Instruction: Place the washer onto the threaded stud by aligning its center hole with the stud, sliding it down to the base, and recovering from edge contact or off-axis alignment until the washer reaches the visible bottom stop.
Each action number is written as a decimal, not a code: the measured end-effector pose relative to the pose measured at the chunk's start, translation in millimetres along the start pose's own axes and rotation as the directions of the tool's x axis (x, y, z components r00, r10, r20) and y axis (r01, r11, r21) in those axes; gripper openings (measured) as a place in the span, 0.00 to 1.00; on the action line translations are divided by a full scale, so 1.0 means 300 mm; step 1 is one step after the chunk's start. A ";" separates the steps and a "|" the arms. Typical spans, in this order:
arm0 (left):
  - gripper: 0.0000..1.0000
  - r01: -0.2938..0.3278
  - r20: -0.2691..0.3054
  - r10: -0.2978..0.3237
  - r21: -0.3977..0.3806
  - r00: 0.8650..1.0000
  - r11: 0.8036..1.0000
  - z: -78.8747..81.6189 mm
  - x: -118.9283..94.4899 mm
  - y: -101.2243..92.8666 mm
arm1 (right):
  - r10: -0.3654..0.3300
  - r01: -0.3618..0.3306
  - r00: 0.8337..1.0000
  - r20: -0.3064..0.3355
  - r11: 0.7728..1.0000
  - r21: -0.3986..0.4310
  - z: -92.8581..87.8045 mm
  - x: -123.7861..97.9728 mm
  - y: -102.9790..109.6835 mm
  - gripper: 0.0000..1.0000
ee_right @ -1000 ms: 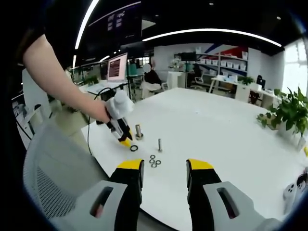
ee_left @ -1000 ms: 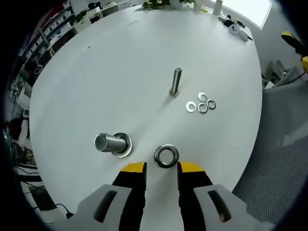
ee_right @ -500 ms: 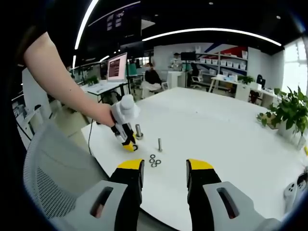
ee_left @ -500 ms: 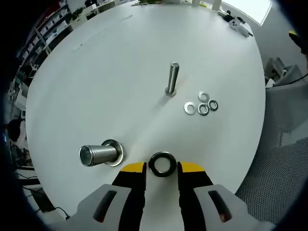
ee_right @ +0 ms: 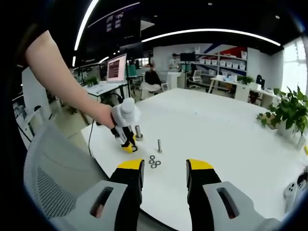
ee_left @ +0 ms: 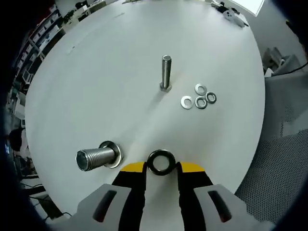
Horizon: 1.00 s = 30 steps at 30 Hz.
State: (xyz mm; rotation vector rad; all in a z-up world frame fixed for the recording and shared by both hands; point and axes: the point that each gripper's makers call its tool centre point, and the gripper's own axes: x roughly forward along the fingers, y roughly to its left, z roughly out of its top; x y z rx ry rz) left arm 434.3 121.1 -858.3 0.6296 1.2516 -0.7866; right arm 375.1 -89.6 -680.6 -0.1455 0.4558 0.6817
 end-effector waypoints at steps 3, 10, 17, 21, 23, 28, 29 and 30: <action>0.27 0.013 -0.024 -0.012 0.044 1.000 0.999 -0.002 -0.001 -0.010 | -0.002 0.002 1.000 0.002 1.000 0.001 0.001 -0.002 -0.001 0.37; 0.24 0.002 -0.030 -0.002 0.004 1.000 1.000 0.000 0.001 0.004 | -0.001 0.001 1.000 0.003 1.000 -0.002 0.003 -0.002 0.000 0.37; 0.22 -0.001 -0.022 0.002 0.026 1.000 1.000 0.001 0.000 0.005 | -0.002 0.002 1.000 0.001 1.000 -0.004 0.001 -0.002 -0.001 0.37; 0.23 0.010 -0.040 -0.009 0.025 0.999 1.000 0.003 0.002 0.007 | -0.001 0.001 1.000 0.002 1.000 -0.003 0.001 -0.003 -0.001 0.37; 0.25 0.027 -0.088 -0.019 0.088 0.996 0.996 -0.001 0.002 0.002 | 0.001 -0.001 1.000 0.002 1.000 -0.003 0.001 -0.003 0.000 0.37; 0.25 0.010 -0.125 -0.001 0.075 0.992 0.997 0.002 0.010 0.003 | -0.002 0.002 1.000 0.000 1.000 -0.001 -0.002 -0.004 -0.002 0.37; 0.25 0.010 -0.126 -0.001 0.075 0.992 0.997 0.000 0.009 0.003 | -0.003 0.003 1.000 0.001 1.000 -0.001 -0.002 -0.004 -0.002 0.37; 0.25 0.011 -0.123 -0.003 0.071 0.992 0.997 -0.001 0.008 0.005 | -0.003 0.003 1.000 0.001 1.000 0.000 -0.002 -0.004 -0.003 0.37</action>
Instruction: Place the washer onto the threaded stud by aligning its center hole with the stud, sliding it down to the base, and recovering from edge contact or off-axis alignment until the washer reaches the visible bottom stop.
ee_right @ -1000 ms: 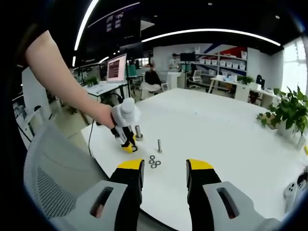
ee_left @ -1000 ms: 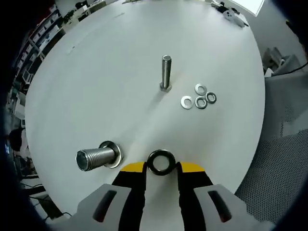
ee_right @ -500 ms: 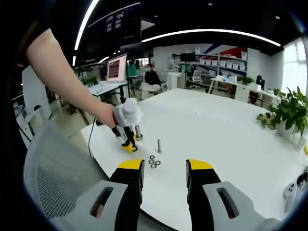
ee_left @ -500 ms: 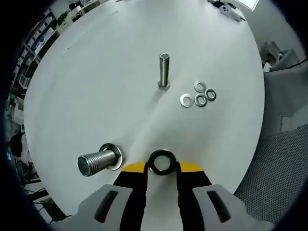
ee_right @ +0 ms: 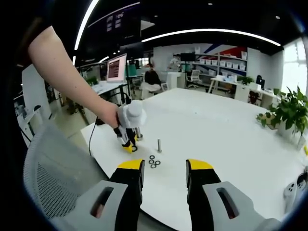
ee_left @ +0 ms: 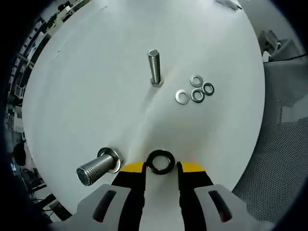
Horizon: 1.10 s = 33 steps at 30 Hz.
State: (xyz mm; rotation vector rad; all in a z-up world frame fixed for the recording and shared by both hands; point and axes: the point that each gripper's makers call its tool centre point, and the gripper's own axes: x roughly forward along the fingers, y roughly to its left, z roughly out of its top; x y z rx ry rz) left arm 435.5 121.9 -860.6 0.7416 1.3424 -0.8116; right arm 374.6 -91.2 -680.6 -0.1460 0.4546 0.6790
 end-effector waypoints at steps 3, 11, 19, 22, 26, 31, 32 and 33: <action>0.23 -0.004 0.012 0.004 -0.002 1.000 1.000 0.000 -0.001 0.002 | 0.001 -0.001 1.000 0.001 1.000 0.000 0.001 0.000 0.000 0.37; 0.21 -0.008 0.028 0.008 -0.015 1.000 1.000 -0.001 -0.004 -0.002 | 0.000 0.000 1.000 0.000 1.000 0.000 0.000 0.000 -0.001 0.36; 0.19 -0.008 0.050 0.008 -0.007 0.999 1.000 -0.001 -0.007 0.000 | -0.004 0.004 1.000 0.001 1.000 0.005 0.000 0.000 -0.004 0.36; 0.19 -0.002 0.057 0.003 -0.016 0.998 1.000 0.001 -0.009 0.000 | -0.004 0.004 1.000 0.002 1.000 0.006 0.000 0.000 -0.005 0.36; 0.19 0.006 0.059 -0.005 -0.019 0.998 1.000 0.004 -0.009 -0.002 | -0.006 0.006 1.000 0.002 1.000 0.005 0.000 0.000 -0.005 0.36; 0.19 0.014 0.064 -0.013 -0.014 0.998 1.000 0.006 -0.011 -0.006 | -0.006 0.006 1.000 0.001 1.000 0.007 0.000 0.000 -0.007 0.36; 0.19 0.013 0.067 -0.012 -0.012 0.998 1.000 0.008 -0.013 -0.007 | -0.006 0.006 1.000 -0.001 1.000 0.006 -0.001 0.001 -0.007 0.36; 0.19 0.013 0.069 -0.012 -0.011 0.998 1.000 0.010 -0.014 -0.008 | -0.006 0.006 1.000 0.000 1.000 0.006 0.000 0.001 -0.006 0.36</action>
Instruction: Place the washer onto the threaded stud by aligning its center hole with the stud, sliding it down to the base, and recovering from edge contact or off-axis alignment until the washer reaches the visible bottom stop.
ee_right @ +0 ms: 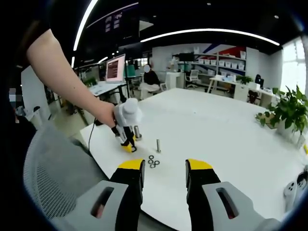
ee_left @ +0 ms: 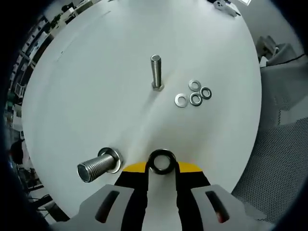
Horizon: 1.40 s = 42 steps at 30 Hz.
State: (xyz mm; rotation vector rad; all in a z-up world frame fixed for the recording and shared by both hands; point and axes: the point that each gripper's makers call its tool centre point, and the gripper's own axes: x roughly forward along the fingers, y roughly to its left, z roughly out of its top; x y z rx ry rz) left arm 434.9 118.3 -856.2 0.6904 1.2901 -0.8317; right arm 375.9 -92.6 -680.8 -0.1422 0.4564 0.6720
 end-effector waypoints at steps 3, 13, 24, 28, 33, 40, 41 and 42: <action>0.19 -0.002 0.007 0.002 0.002 1.000 1.000 0.006 -0.002 0.001 | 0.000 0.000 1.000 0.000 1.000 0.001 0.000 0.000 0.000 0.36; 0.19 -0.013 0.030 0.012 0.029 0.999 0.999 0.030 -0.059 0.013 | -0.001 0.001 1.000 -0.001 1.000 0.004 -0.001 -0.001 -0.003 0.36; 0.19 -0.031 0.067 0.028 0.048 0.997 0.998 0.064 -0.170 0.066 | 0.004 -0.004 1.000 -0.005 1.000 -0.004 -0.002 0.001 0.003 0.36; 0.19 -0.045 0.075 0.041 0.054 0.996 0.998 0.072 -0.201 0.093 | 0.006 -0.006 1.000 -0.007 1.000 -0.006 -0.003 0.001 0.005 0.36; 0.19 -0.055 0.080 0.051 0.054 0.995 0.997 0.079 -0.226 0.119 | 0.008 -0.008 1.000 -0.010 1.000 -0.006 -0.005 0.003 0.005 0.36; 0.19 -0.073 0.089 0.069 0.035 0.994 0.997 0.077 -0.263 0.170 | 0.005 -0.005 1.000 -0.008 1.000 -0.003 -0.004 0.002 0.004 0.36; 0.19 -0.076 0.089 0.073 0.031 0.993 0.997 0.075 -0.272 0.177 | 0.006 -0.006 1.000 -0.008 1.000 -0.002 -0.005 0.002 0.005 0.36; 0.19 -0.079 0.090 0.076 0.027 0.993 0.997 0.074 -0.277 0.184 | 0.008 -0.008 1.000 -0.009 1.000 -0.003 -0.005 0.003 0.006 0.36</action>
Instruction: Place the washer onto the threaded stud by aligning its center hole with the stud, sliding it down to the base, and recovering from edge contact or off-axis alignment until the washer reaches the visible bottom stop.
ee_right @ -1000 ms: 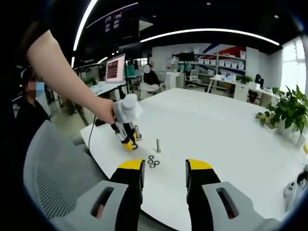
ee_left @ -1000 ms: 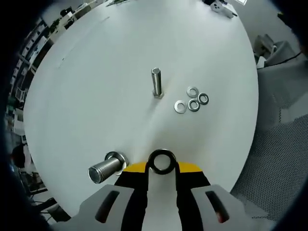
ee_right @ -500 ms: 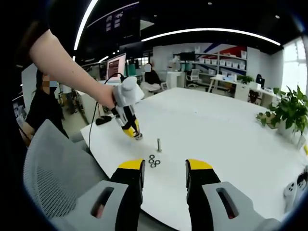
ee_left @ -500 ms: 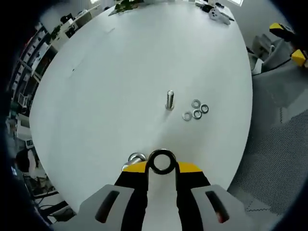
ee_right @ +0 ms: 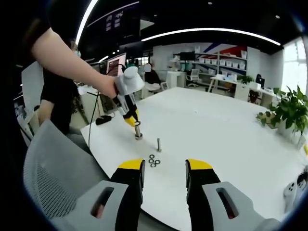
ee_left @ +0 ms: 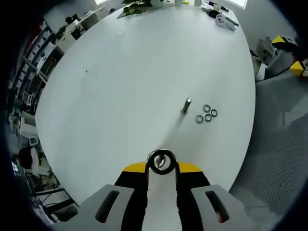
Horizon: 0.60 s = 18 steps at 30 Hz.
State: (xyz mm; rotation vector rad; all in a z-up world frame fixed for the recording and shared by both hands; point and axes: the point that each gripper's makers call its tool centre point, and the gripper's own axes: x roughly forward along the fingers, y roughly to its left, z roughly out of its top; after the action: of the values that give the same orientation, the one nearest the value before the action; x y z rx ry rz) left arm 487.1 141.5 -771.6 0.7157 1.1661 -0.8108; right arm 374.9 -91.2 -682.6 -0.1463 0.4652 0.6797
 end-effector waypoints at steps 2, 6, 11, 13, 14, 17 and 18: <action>0.19 -0.007 -0.001 0.007 -0.010 1.000 1.000 -0.006 -0.004 0.018 | 0.001 -0.001 1.000 0.001 1.000 -0.002 0.001 0.001 0.001 0.36; 0.19 -0.005 -0.019 0.005 -0.020 1.000 1.000 -0.025 0.010 0.032 | -0.001 0.001 1.000 0.001 1.000 0.000 0.001 0.000 0.000 0.36; 0.19 0.002 -0.036 -0.003 -0.024 0.999 1.000 -0.035 0.032 0.034 | -0.001 0.001 1.000 -0.003 1.000 0.001 -0.001 0.000 0.000 0.36; 0.19 0.005 -0.039 -0.007 -0.033 0.999 0.999 -0.038 0.039 0.034 | -0.001 0.001 1.000 -0.003 1.000 0.001 -0.002 0.001 -0.001 0.36; 0.19 0.008 -0.039 -0.009 -0.035 0.999 0.999 -0.038 0.042 0.032 | -0.001 0.001 1.000 -0.005 1.000 0.002 -0.003 0.001 -0.001 0.36; 0.19 0.008 -0.050 -0.009 -0.020 0.999 1.000 -0.047 0.053 0.030 | -0.004 0.004 1.000 -0.007 1.000 0.003 -0.005 0.000 -0.002 0.35; 0.19 0.009 -0.050 -0.010 -0.020 0.999 1.000 -0.047 0.054 0.029 | -0.004 0.004 1.000 -0.006 1.000 0.003 -0.004 0.000 -0.002 0.35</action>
State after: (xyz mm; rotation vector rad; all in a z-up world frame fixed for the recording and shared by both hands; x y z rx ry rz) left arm 490.5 155.2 -790.2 0.7179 1.2222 -0.7919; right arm 374.9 -92.1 -683.8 -0.1467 0.4715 0.6746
